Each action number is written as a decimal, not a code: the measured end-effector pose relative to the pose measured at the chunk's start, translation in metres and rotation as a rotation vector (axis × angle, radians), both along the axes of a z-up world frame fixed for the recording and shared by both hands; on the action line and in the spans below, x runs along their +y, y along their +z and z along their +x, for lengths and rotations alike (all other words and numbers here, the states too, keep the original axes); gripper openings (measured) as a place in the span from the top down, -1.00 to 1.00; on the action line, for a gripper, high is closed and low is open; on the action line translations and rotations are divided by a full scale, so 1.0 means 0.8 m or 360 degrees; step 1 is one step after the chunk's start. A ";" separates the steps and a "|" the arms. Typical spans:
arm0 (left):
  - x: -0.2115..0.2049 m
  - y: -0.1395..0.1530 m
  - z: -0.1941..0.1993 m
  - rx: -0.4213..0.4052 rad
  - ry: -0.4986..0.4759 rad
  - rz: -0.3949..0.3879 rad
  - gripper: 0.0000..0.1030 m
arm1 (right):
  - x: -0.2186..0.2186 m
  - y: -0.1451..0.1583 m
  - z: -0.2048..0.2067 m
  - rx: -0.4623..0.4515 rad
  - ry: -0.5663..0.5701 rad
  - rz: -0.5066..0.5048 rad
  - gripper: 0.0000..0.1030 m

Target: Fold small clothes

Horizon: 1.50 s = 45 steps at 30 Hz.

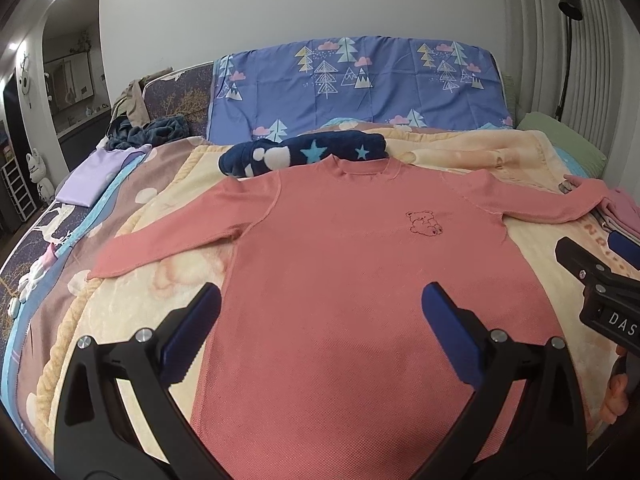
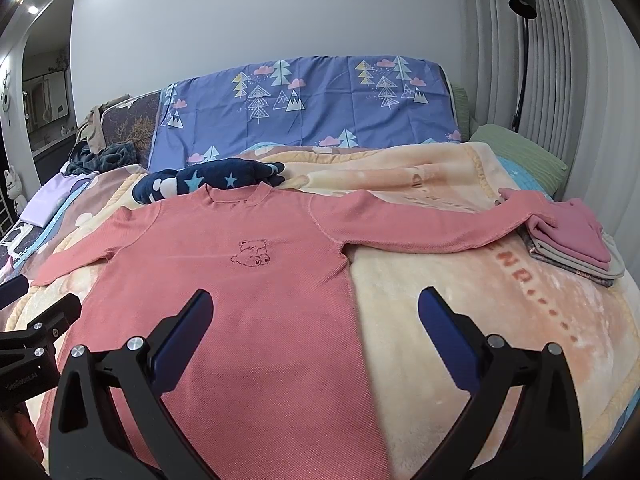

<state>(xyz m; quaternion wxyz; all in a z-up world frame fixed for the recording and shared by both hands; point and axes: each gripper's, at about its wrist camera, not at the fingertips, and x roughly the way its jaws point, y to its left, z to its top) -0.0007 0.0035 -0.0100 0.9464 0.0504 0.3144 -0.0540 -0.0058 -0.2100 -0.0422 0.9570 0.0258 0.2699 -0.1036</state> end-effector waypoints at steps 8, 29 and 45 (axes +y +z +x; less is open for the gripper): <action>-0.004 -0.005 0.005 0.0033 -0.0005 0.0018 -0.96 | 0.002 0.000 0.007 0.0018 -0.0012 -0.0021 -0.97; -0.008 -0.010 0.004 -0.0010 -0.0116 -0.0039 -0.96 | 0.010 -0.006 0.019 0.0070 -0.0026 -0.0036 -0.97; 0.010 -0.012 0.005 -0.0095 -0.0101 -0.0163 -0.96 | 0.010 -0.009 0.023 0.0082 -0.0026 -0.0032 -0.97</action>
